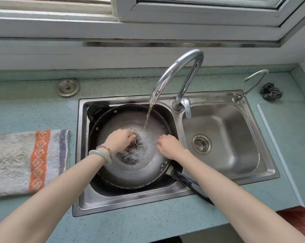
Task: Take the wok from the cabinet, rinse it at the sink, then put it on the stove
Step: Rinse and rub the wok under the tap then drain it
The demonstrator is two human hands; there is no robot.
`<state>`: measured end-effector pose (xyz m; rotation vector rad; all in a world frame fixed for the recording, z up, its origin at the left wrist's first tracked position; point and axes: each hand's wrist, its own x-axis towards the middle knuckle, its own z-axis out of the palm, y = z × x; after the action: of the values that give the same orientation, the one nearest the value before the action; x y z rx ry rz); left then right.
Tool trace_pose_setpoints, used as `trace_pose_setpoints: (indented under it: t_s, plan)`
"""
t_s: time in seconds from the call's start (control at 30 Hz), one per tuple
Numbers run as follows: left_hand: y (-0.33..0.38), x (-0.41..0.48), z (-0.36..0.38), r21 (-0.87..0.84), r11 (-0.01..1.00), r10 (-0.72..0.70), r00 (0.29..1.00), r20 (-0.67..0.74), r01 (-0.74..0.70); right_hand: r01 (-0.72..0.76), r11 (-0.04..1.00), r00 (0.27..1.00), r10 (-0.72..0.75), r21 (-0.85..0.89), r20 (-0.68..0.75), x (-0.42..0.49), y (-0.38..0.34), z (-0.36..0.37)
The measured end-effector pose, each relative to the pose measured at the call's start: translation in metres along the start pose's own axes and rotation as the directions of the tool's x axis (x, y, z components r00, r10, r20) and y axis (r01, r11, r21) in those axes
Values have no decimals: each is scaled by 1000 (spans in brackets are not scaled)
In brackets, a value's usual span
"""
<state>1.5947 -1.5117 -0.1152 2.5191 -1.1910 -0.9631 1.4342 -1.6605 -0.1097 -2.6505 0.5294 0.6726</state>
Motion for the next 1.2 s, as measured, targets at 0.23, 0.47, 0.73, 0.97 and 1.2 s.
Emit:
trace_pose_setpoints:
  t_s: [0.23, 0.47, 0.73, 0.97, 1.2]
  plan:
    - [-57, -69, 50, 461, 872, -26, 924, 382, -166, 131, 959, 921, -25, -250, 388, -36, -43, 52]
    - [-34, -113, 50, 410, 851, 113, 875, 471, -330, 167, 985, 835, -163, 41, 526, -57, -66, 52]
    - [-81, -86, 1, 627, 710, 111, 930, 351, -322, 227, 781, 974, -173, -582, 147, -11, 22, 16]
    - [-64, -94, 21, 644, 723, 8, 936, 352, -249, 154, 892, 963, -39, -424, 268, -21, -34, 53]
    - [-28, -100, 41, 119, 911, 272, 791, 548, -395, 238, 964, 933, -261, 117, 250, -6, -61, 63]
